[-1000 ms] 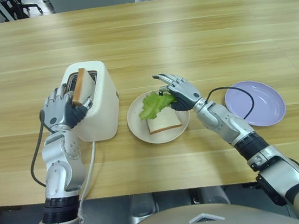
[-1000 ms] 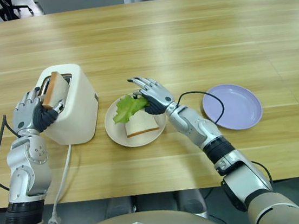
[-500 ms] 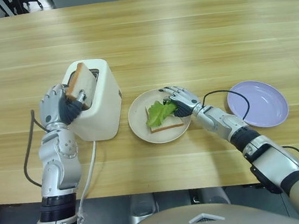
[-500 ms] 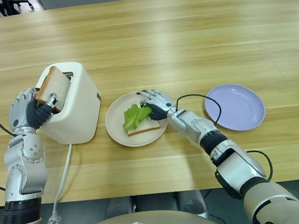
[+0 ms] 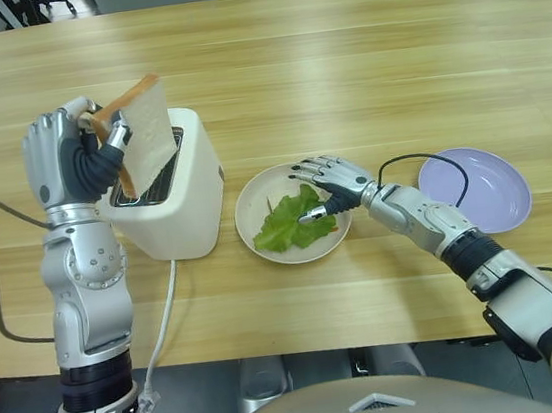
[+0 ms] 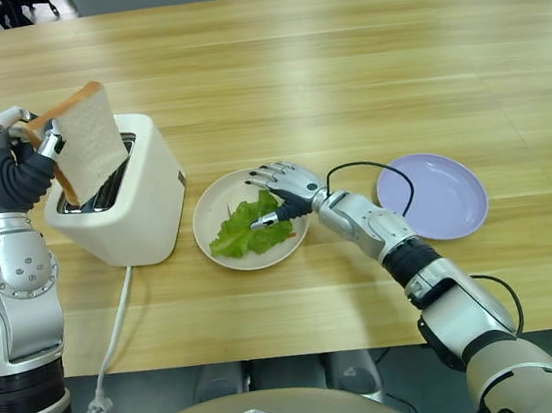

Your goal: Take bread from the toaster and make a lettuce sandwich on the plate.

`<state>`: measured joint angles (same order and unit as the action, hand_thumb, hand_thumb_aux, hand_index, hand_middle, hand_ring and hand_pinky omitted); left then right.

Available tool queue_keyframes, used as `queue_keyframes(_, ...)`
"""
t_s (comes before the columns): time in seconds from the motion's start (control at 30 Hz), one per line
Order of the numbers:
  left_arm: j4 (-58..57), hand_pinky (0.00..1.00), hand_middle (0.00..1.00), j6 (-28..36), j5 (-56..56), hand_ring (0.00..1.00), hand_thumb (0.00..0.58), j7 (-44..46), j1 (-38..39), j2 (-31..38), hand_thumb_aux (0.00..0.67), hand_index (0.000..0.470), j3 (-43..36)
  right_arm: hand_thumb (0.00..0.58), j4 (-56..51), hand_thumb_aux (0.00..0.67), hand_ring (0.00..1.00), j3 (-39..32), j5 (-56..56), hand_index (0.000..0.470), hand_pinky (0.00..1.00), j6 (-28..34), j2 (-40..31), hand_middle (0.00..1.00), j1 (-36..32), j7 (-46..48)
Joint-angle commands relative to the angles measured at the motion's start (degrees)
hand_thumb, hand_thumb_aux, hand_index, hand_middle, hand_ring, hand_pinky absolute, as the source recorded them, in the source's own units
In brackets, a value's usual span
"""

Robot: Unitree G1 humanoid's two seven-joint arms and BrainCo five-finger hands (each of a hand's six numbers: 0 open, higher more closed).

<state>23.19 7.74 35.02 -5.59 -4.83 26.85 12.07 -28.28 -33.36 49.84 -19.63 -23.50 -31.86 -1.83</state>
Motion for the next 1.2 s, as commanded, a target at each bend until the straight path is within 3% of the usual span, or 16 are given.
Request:
queue_keyframes(0.03, 5.8, 1.0, 1.0, -0.8, -4.1, 1.0, 0.58, 2.0, 0.9, -1.9, 0.67, 0.46, 0.7, 0.0, 5.4, 0.0, 0.0, 2.6, -0.6, 0.0, 0.0, 1.4, -2.4, 0.0, 1.2, 1.3)
queue_keyframes(0.27, 15.6, 1.0, 1.0, 0.8, -15.3, 1.0, 0.58, 10.1, 0.7, -8.0, 0.67, 0.46, -5.2, 0.0, 18.1, 0.0, 0.0, 12.2, -7.7, 0.0, 0.0, -0.5, -7.6, 0.0, 7.3, -0.2)
queue_keyframes(0.4, 15.1, 1.0, 1.0, 1.8, -18.6, 1.0, 0.58, 13.4, 1.1, -12.0, 0.67, 0.46, -12.6, 0.0, 24.3, 0.0, 0.0, 19.8, -20.6, 0.0, 0.0, -7.8, -6.7, 0.0, 14.1, -2.2)
queue_keyframes(0.57, 3.0, 1.0, 1.0, -0.9, -18.6, 1.0, 0.58, 12.0, 0.6, -15.0, 0.67, 0.46, -16.7, 0.0, 28.9, 0.0, 0.0, 19.6, -28.1, 0.0, 0.0, -22.1, -7.3, 0.0, 25.6, -1.0)
queue_keyframes(0.73, -8.0, 1.0, 1.0, -5.4, -20.4, 1.0, 0.58, 8.9, 0.7, -20.1, 0.67, 0.46, -18.2, 0.0, 33.8, 0.0, 0.0, 21.0, -22.8, 0.0, 0.0, -30.5, -6.0, 0.0, 33.3, -2.8)
queue_keyframes(0.9, -19.2, 1.0, 1.0, -10.8, -22.3, 1.0, 0.58, 6.0, -0.9, -23.5, 0.67, 0.46, -17.6, 0.0, 36.1, 0.0, 0.0, 19.1, -15.2, 0.0, 0.0, -35.3, -4.5, 0.0, 37.1, -2.2)
queue_keyframes(1.07, -29.8, 1.0, 1.0, -13.7, -25.6, 1.0, 0.58, 5.4, -3.5, -27.4, 0.67, 0.46, -17.9, 0.0, 33.7, 0.0, 0.0, 17.7, -9.2, 0.0, 0.0, -35.0, -2.3, 0.0, 36.9, -2.9)
queue_keyframes(1.2, -36.9, 1.0, 1.0, -14.9, -25.2, 1.0, 0.58, 4.5, -6.0, -27.5, 0.67, 0.46, -17.5, 0.0, 30.3, 0.0, 0.0, 16.9, -4.7, 0.0, 0.0, -31.4, -0.7, 0.0, 35.0, -3.3)
